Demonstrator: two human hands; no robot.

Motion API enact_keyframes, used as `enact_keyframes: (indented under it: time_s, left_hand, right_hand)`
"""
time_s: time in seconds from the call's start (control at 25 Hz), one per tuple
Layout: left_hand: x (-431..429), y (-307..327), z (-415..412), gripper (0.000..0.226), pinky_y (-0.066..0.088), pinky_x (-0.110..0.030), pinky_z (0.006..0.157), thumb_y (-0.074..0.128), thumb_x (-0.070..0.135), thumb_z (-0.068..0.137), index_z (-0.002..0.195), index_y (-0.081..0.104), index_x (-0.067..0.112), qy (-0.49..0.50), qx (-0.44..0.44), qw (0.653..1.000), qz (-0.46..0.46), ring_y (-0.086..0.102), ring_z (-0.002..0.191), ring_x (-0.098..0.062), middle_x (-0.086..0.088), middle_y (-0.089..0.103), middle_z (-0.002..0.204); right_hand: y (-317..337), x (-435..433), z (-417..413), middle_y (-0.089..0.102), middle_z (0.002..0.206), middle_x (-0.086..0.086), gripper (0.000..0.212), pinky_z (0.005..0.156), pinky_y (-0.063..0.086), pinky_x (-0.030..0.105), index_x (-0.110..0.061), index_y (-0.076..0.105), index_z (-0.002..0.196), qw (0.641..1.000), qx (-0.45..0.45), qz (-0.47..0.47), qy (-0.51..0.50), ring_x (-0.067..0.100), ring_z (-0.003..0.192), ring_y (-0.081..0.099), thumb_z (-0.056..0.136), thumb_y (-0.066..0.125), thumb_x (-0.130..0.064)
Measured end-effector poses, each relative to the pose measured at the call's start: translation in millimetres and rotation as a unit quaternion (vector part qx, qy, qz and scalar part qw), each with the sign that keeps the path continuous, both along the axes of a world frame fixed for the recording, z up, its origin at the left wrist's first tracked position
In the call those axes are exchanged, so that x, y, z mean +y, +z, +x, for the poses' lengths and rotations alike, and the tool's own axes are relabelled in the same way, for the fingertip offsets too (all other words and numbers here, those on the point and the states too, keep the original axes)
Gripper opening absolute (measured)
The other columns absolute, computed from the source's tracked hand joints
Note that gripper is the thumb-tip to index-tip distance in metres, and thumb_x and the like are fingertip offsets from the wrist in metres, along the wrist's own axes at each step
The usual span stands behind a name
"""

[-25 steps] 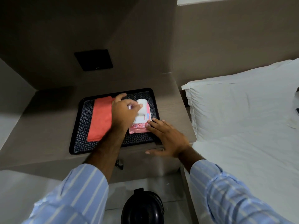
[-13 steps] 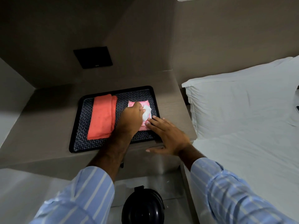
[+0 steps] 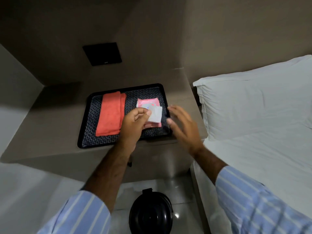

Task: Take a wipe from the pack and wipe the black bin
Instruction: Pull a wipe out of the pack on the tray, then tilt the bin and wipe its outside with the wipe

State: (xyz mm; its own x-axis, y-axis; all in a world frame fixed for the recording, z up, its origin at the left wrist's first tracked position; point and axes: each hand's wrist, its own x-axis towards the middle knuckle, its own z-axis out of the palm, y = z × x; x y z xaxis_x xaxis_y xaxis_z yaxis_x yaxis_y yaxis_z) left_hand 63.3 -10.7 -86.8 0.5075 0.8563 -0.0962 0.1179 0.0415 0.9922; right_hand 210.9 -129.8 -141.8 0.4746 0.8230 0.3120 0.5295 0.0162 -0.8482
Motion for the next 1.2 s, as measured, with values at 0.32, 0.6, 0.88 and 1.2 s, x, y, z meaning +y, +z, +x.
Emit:
enact_keyframes:
  time_s: [0.32,0.6,0.88,1.2]
  left_hand:
    - [-77.2,-49.0,-57.8,0.018,0.056,-0.024,0.068,0.059,0.008,0.1,0.095,0.071,0.021,-0.093,-0.004,0.989,-0.111,0.07,0.07,-0.009,0.005,0.077,0.083]
    - [-138.4,-152.9,-98.3,0.022,0.061,-0.04,0.085,0.063,0.027,0.099,0.109,0.075,0.011,-0.113,0.095,0.975,-0.168,0.075,0.087,-0.022,-0.013,0.079,0.103]
    - [-173.2,-314.6,-129.1,0.018,0.066,-0.037,0.082,0.075,0.03,0.091,0.103,0.077,0.017,-0.144,0.29,0.939,-0.12,0.077,0.087,-0.016,0.003,0.079,0.089]
    - [-178.6,-498.2,-133.6,0.009,0.062,-0.035,0.082,0.072,0.025,0.094,0.095,0.072,0.015,-0.168,0.337,0.917,-0.131,0.073,0.079,-0.01,0.003,0.076,0.087]
  right_hand:
    - [-12.4,-71.7,-66.1,0.08,0.084,0.011,0.035,0.07,0.062,0.027,0.001,0.079,0.107,0.878,0.477,-0.012,0.047,0.016,0.072,0.074,0.098,0.064,-0.028]
    - [-135.0,-140.3,-103.2,0.082,0.088,0.011,0.016,0.082,0.067,0.044,-0.001,0.08,0.095,0.878,0.462,-0.119,-0.039,0.025,0.083,0.08,0.098,0.072,-0.014]
    - [-298.6,-194.7,-150.9,0.081,0.105,0.015,0.021,0.091,0.064,0.037,-0.002,0.079,0.105,0.845,0.468,-0.24,-0.092,0.03,0.104,0.076,0.097,0.074,-0.021]
    - [-481.1,-228.6,-192.5,0.08,0.119,0.016,0.028,0.085,0.063,0.025,-0.002,0.071,0.124,0.645,0.725,-0.142,-0.196,0.017,0.098,0.078,0.099,0.068,-0.014]
